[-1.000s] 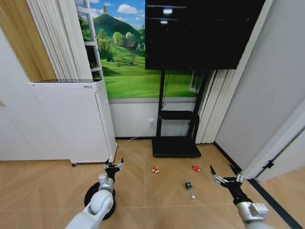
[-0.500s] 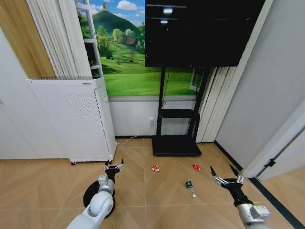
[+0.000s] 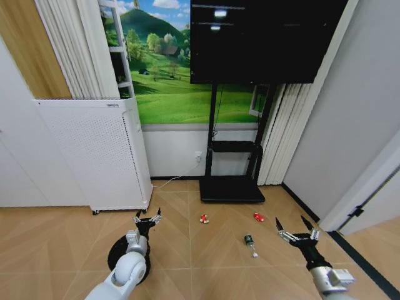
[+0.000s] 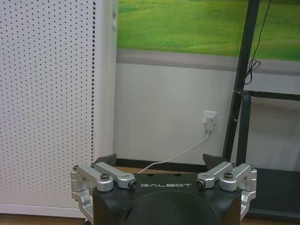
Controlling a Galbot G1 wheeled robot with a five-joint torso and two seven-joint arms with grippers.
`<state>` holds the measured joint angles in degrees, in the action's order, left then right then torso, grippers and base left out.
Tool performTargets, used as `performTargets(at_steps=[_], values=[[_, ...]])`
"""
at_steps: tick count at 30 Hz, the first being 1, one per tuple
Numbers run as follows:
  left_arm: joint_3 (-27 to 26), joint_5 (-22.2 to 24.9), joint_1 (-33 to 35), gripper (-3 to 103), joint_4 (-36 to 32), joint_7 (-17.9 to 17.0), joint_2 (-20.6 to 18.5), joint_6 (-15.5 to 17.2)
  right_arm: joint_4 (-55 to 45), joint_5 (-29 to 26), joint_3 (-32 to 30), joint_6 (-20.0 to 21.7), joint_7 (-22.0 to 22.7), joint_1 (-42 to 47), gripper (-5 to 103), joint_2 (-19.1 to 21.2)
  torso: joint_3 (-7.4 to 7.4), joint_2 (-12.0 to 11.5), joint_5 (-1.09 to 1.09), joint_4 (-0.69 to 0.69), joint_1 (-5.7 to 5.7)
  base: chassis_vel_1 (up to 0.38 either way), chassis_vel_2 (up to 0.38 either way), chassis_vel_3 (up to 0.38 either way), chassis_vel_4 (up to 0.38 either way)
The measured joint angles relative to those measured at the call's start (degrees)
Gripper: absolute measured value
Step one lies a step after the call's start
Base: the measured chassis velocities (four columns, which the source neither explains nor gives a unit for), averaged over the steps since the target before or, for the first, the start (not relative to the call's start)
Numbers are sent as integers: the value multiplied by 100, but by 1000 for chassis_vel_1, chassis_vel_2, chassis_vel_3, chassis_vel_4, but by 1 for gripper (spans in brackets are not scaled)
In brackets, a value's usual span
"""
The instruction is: Pick up the trash bin and place the garbage on the floor into it.
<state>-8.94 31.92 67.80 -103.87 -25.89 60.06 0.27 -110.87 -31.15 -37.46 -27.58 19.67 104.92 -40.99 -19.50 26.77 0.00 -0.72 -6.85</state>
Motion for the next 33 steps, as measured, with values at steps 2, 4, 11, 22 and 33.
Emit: performTargets(at_steps=[2,4,11,22,33], values=[[-5,-1,11,100,0,4,0,-4,5,7,3,0,0,5,100,-12,16,-29,0,0,12,0,0,0,0],[-6,-2,29,100,-4,7,0,-4,6,21,5,0,-1,19,100,-32,56,-90,0,0,34,0,0,0,0],[-7,4,58,100,-53,6,-17,2,7,70,12,-3,-7,35,100,-73,151,-241,0,0,89,0,0,0,0],[-166,2,344,100,-124,13,-45,3,75,213,105,-32,-46,52,100,-224,294,-461,-1,0,167,0,0,0,0],[-513,10,831,100,-330,39,-156,0,184,332,158,-108,-115,49,100,-358,449,-694,-1,0,245,0,0,0,0]])
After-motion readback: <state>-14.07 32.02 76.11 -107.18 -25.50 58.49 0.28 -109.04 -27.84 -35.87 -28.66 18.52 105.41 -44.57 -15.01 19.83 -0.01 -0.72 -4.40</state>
